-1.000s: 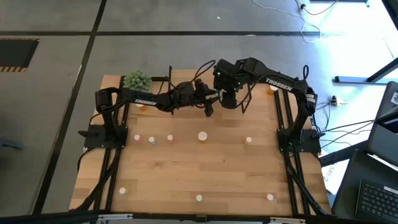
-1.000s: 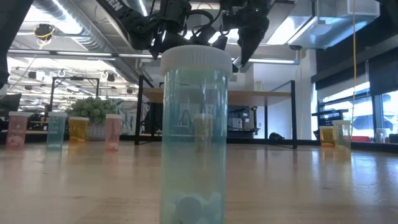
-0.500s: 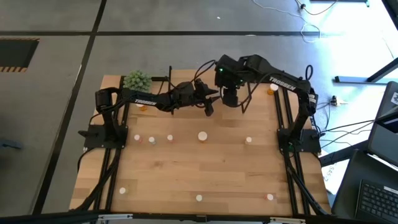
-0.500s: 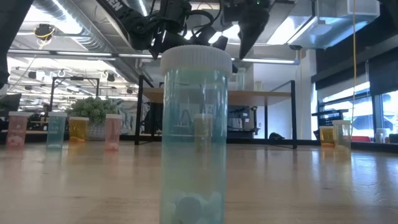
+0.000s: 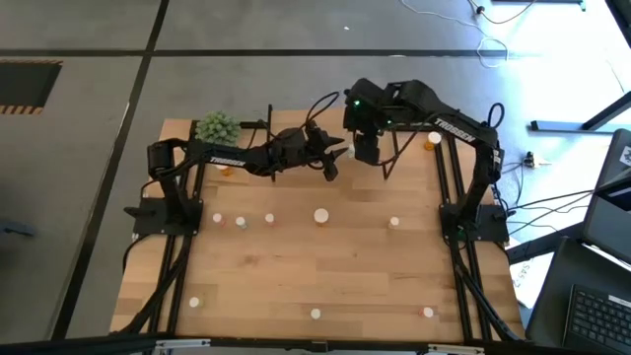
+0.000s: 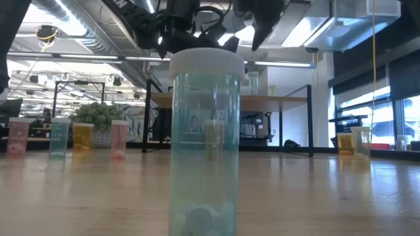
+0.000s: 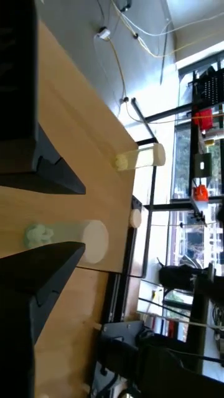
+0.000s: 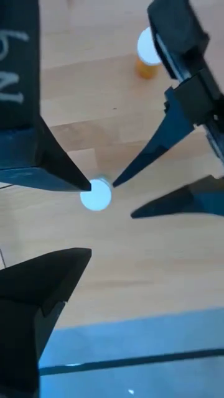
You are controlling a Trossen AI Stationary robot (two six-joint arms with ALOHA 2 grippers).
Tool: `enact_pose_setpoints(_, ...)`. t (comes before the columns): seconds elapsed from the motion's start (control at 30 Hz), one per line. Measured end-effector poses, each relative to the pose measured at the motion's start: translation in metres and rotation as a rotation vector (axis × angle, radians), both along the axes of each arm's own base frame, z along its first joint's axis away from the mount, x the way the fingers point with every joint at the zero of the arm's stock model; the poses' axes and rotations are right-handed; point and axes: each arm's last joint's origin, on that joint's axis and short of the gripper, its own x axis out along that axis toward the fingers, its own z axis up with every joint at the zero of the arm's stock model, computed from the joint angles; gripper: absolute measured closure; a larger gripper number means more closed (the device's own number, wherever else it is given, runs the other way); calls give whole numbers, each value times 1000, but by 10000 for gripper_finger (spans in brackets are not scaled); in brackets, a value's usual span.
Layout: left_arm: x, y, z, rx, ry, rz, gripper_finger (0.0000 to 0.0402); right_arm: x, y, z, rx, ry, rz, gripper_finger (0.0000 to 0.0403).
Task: Pick and place medicine bottles onto shelf by color
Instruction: Put the top right blue medicine bottle on the shelf
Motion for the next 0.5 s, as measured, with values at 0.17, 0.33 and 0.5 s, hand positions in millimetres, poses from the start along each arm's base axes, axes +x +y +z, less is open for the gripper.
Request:
enact_pose_setpoints(0.17,-8,-3,7,-19,63,-1,273,-14,6,27,6,-42,-22,242)
enact_pose_setpoints(0.33,-18,-8,19,-33,107,-6,273,-21,9,37,10,-51,-20,242)
enact_pose_setpoints(0.5,-32,-16,42,-31,87,-17,273,-21,10,35,41,-44,14,242)
